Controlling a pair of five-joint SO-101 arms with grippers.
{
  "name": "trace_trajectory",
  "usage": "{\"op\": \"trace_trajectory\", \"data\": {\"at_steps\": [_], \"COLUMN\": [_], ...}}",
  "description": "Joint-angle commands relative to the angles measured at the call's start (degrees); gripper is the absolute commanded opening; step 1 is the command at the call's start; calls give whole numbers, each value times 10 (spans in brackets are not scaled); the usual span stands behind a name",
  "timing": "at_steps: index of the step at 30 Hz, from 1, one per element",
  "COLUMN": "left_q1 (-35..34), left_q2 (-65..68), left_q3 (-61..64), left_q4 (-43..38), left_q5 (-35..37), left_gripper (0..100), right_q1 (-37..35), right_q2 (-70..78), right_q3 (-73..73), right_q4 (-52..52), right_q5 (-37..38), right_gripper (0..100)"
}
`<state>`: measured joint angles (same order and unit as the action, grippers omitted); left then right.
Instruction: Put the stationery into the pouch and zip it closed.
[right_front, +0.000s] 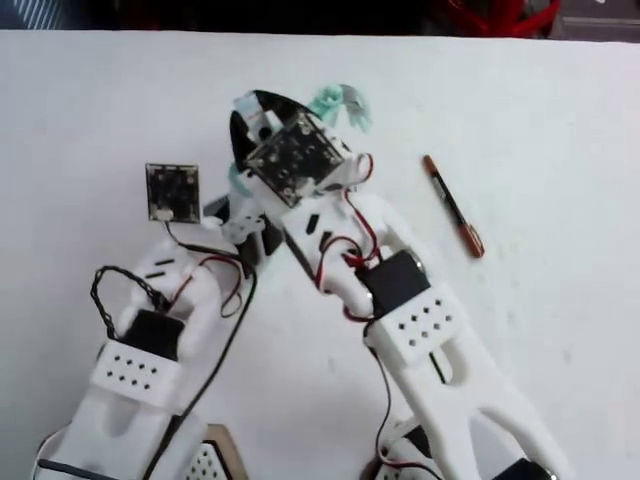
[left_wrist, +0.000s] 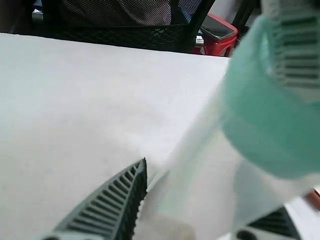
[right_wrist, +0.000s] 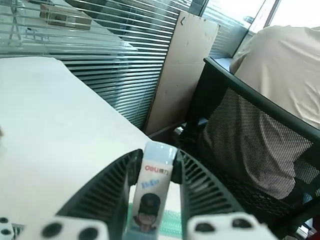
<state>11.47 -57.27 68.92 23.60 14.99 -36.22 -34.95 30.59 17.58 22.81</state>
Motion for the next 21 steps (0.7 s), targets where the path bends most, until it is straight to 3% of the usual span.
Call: {"op": "trace_trajectory", "data": {"at_steps": [1,21], "left_q1": [-1,-1], "left_q2": [-10,-11], "left_q3": [-10,-10], "left_q4": [-2,-2], "left_q5": [3,-18], "left_gripper": [278,278], "right_q1": [18,22], "right_q2": [-30,-53], "right_q3": [11,14], "right_q4": [2,24], "right_q5": [6,6], "right_gripper": [17,18]}}
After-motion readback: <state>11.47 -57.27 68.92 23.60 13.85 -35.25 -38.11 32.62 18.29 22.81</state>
